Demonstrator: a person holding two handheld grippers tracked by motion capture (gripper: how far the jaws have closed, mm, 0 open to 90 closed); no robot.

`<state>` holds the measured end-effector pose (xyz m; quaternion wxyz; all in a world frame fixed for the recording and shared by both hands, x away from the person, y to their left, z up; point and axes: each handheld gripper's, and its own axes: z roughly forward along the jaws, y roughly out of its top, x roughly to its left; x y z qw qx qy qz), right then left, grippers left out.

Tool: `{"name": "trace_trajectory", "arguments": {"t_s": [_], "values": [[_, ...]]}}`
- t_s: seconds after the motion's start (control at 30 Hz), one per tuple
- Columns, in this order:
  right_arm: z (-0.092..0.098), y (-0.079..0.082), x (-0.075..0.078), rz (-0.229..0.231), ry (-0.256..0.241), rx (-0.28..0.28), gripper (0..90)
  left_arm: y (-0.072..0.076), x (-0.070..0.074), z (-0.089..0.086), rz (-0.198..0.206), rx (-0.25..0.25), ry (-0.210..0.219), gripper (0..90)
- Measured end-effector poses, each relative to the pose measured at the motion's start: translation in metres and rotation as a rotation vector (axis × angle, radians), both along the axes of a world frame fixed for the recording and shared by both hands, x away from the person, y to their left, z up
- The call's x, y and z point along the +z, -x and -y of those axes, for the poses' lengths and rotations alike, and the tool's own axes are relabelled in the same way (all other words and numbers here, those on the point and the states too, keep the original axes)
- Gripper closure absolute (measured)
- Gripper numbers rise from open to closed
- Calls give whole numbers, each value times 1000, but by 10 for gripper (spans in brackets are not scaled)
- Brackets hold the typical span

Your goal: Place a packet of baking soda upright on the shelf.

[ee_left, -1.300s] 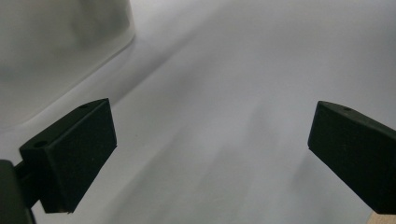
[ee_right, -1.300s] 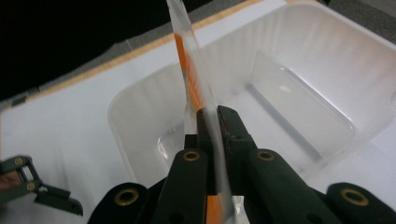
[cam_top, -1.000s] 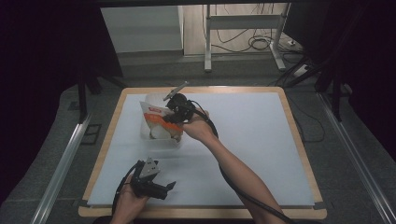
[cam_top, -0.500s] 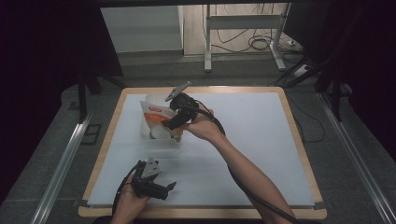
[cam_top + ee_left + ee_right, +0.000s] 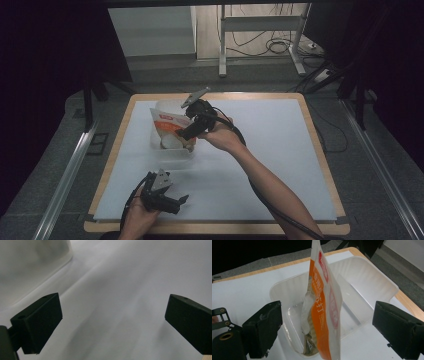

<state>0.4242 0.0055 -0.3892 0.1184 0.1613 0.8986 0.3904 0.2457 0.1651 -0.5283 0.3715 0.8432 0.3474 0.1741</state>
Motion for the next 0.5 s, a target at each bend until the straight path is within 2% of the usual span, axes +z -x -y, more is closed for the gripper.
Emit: {"name": "trace_trajectory", "arguments": {"t_s": [0.5], "values": [[9,6,5,20,-9,-3,77,0,0,0,2,1,-2,11]]}}
